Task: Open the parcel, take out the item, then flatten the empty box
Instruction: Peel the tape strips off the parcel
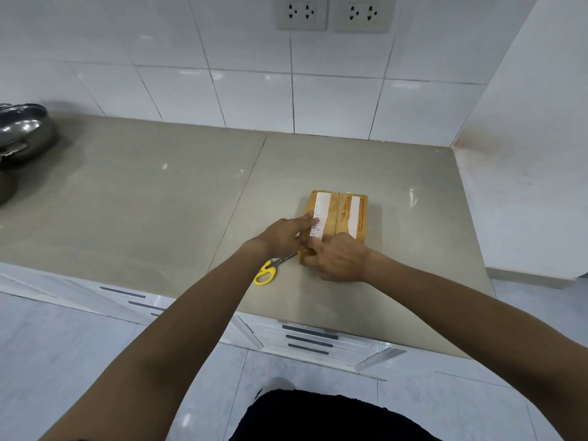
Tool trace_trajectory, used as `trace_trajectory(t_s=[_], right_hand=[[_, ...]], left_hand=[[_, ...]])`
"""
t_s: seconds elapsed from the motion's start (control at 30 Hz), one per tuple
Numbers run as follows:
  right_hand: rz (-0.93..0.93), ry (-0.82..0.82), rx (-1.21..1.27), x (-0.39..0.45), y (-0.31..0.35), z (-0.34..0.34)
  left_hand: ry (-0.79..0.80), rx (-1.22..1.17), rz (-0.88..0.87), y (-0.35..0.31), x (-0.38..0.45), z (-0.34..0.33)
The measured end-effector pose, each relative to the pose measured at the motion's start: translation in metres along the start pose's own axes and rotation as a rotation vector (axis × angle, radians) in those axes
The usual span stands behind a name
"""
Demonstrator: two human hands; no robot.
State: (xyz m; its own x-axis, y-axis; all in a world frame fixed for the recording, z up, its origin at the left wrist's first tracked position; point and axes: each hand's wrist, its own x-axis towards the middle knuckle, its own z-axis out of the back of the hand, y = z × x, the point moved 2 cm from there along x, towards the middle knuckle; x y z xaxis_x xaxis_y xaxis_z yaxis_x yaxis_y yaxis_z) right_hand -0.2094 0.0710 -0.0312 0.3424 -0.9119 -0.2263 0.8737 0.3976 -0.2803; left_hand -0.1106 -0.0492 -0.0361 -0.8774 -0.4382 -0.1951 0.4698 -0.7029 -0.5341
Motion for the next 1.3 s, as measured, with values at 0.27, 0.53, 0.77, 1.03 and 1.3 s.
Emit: trace_trajectory(t_s=[0.27,0.53,0.77,1.03,1.3], right_hand=[[-0.101,-0.098,0.077,0.001,0.001,0.002],[-0.320,-0.374,0.581,-0.028,-0.014,0.006],[-0.569,-0.302,1.138,-0.030,-0.027,0.000],[-0.713,-0.332,1.435,-0.032,-0.029,-0.001],[-0.699,-0.146,1.228,-0.030,-0.039,0.017]], left_hand=[[-0.039,-0.035,-0.042,-0.001,-0.005,-0.008],[-0.051,-0.179,-0.017,-0.009,-0.012,-0.023],[-0.003,-0.142,-0.027,-0.018,-0.010,-0.017],[-0.165,0.134,0.129,-0.032,-0.028,-0.064],[-0.248,0.212,0.392,-0.060,-0.017,-0.090]])
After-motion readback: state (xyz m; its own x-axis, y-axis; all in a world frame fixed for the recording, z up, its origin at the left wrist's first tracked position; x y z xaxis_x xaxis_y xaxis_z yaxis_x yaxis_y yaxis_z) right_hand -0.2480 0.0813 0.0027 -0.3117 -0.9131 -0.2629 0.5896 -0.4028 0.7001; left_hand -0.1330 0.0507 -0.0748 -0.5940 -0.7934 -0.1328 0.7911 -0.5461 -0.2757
